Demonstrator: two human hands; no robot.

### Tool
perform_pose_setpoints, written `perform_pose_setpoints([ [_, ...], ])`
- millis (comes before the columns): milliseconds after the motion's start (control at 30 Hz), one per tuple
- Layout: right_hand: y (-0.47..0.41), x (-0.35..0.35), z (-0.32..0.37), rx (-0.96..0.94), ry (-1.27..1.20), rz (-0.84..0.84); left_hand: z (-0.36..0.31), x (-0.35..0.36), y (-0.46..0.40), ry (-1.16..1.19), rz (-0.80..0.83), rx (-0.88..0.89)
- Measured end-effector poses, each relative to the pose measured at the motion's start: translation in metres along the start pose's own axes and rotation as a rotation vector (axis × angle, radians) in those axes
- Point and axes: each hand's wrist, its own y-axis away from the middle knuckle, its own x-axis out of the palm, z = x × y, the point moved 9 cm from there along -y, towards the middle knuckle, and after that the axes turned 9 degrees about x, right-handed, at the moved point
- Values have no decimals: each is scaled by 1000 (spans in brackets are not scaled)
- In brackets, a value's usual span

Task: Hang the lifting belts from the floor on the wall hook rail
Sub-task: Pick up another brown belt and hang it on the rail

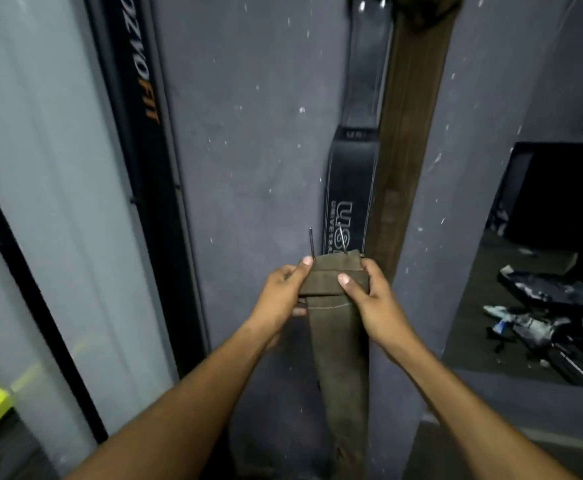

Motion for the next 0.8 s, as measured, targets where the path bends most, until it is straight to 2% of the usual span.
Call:
perform_pose_setpoints([
  [100,-6,-12,62,-63,-8,-12,-74,6,-1,20,-1,160],
  [233,-3,-31,123,-174,-4,-166,-156,19,4,-77,72,404],
  [400,7,-45,186,-324,-19,-315,-222,23,13,-78,117,555],
  [500,4,-46,219,-361,-28,-320,-248,21,6,-46,86,578],
  [633,-4,-49,251,-368,-45,-383,-257,18,-7,133,53,511],
  [700,-4,-53,263,-380,-72,-449,-245,21,-9,214,84,462],
  [800,-5,-55,276,-384,-106,-483,-212,36,-3,277,215,392],
])
